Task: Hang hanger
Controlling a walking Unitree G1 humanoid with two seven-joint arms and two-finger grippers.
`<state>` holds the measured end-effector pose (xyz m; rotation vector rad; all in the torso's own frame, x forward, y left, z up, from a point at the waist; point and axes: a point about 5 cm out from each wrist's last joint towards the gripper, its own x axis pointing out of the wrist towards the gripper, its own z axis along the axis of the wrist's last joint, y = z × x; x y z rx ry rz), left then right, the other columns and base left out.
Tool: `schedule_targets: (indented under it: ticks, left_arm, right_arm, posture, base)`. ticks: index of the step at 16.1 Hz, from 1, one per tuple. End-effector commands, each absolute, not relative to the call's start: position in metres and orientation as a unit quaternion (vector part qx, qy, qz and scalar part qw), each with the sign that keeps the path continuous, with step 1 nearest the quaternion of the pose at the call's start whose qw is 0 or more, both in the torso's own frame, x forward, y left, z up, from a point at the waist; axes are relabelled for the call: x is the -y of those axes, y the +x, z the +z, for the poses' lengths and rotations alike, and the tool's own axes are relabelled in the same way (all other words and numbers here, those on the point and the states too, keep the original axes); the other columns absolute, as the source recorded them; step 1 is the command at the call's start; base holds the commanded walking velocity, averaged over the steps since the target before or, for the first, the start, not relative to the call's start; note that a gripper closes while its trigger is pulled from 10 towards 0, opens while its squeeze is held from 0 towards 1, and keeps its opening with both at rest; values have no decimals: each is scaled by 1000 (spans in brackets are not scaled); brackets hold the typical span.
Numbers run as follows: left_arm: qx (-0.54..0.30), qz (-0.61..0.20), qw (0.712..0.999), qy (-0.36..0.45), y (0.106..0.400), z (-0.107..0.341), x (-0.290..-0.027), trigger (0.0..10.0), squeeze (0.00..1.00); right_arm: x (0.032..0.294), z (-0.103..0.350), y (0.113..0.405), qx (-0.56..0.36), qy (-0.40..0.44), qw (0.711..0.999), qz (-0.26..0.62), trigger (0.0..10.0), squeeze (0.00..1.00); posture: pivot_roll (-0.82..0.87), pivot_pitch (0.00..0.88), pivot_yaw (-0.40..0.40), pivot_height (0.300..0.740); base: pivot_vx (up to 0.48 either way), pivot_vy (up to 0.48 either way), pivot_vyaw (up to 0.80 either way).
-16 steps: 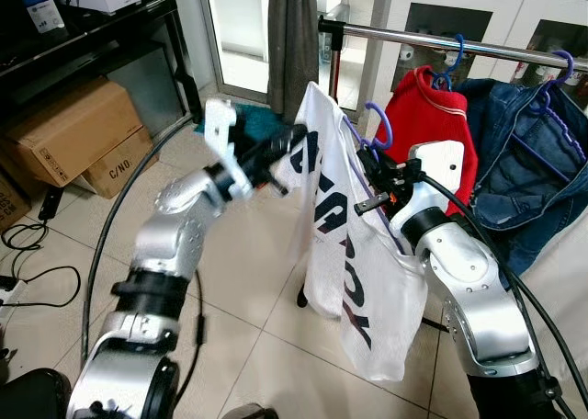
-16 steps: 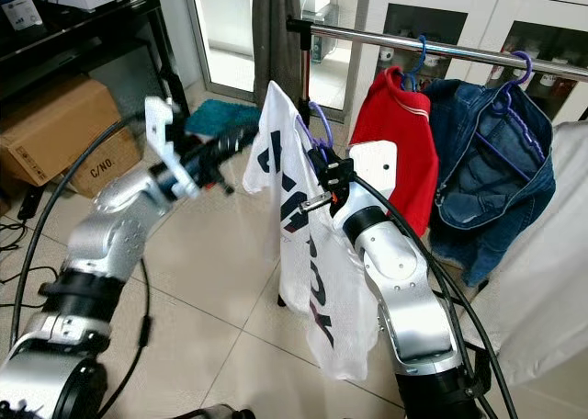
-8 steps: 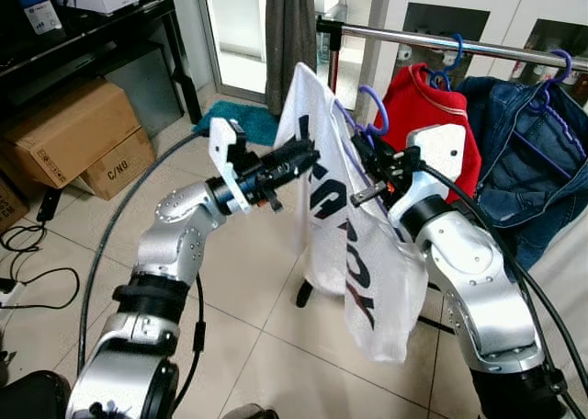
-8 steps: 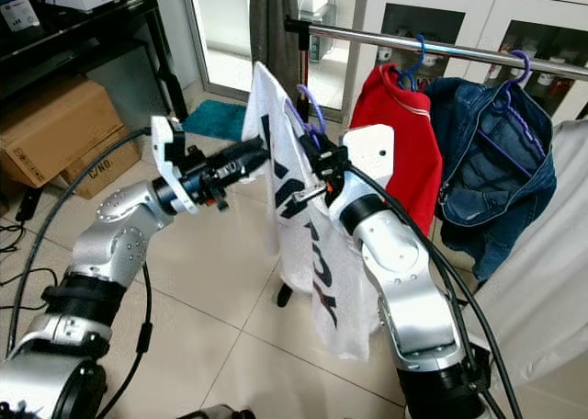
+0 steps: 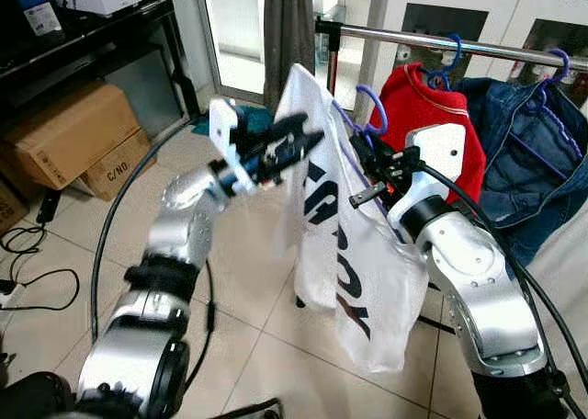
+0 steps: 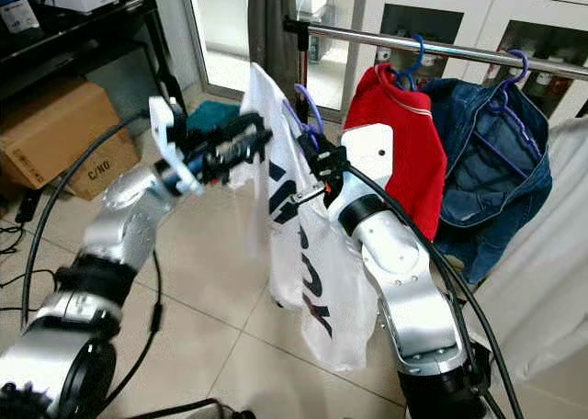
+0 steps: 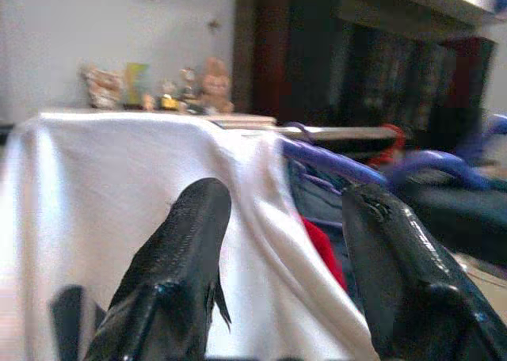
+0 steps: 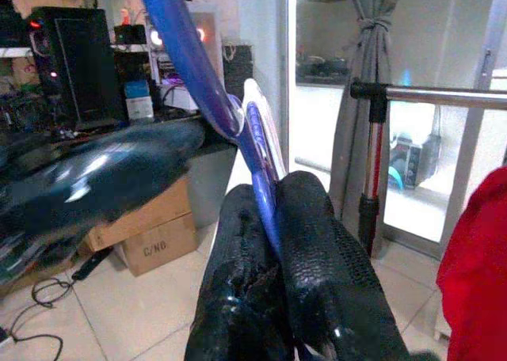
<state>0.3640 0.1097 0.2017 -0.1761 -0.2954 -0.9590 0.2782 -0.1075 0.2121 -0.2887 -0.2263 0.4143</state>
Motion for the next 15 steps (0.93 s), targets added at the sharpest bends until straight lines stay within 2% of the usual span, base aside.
schedule_targets:
  ticks: [1, 3, 5, 6, 7, 8, 9, 10, 15]
  left_arm:
    - [150, -444, 880, -78, 367, 207, -112, 10000, 0]
    - [158, -424, 886, -102, 373, 210, -112, 10000, 0]
    - [158, -444, 875, -111, 373, 210, -106, 10000, 0]
    - [154, -463, 866, -107, 372, 209, -99, 8431, 0]
    - [152, -466, 866, -105, 371, 208, -98, 5412, 0]
    - [151, -465, 867, -101, 371, 207, -98, 4471, 0]
    - [148, -462, 869, -98, 372, 205, -98, 1922, 0]
    - [139, -456, 875, -89, 373, 201, -100, 0, 0]
    - [130, -454, 878, -78, 375, 198, -102, 0, 0]
  right_arm:
    - [105, 222, 275, 134, -143, 958, 211, 0, 0]
    - [102, 225, 275, 141, -145, 955, 216, 0, 0]
    - [102, 227, 274, 144, -148, 954, 219, 0, 0]
    - [101, 228, 273, 145, -151, 953, 221, 0, 0]
    - [101, 228, 273, 146, -151, 952, 221, 0, 0]
    - [101, 228, 272, 146, -152, 952, 221, 0, 0]
    - [101, 228, 272, 146, -152, 952, 221, 0, 0]
    - [101, 228, 272, 146, -152, 952, 221, 0, 0]
    - [98, 231, 270, 155, -154, 948, 233, 0, 0]
  posture:
    - [-88, 9, 79, 740]
    - [-89, 8, 80, 740]
    - [-95, 9, 82, 740]
    - [-98, 10, 86, 740]
    - [-99, 10, 87, 740]
    - [-99, 11, 89, 740]
    - [-98, 12, 91, 740]
    - [-98, 13, 92, 740]
    - [-100, 2, 92, 740]
  base:
    - [0, 0, 0]
    - [0, 0, 0]
    - [0, 0, 0]
    - [0, 0, 0]
    - [0, 0, 0]
    - [0, 0, 0]
    - [0, 0, 0]
    - [0, 0, 0]
    - [0, 0, 0]
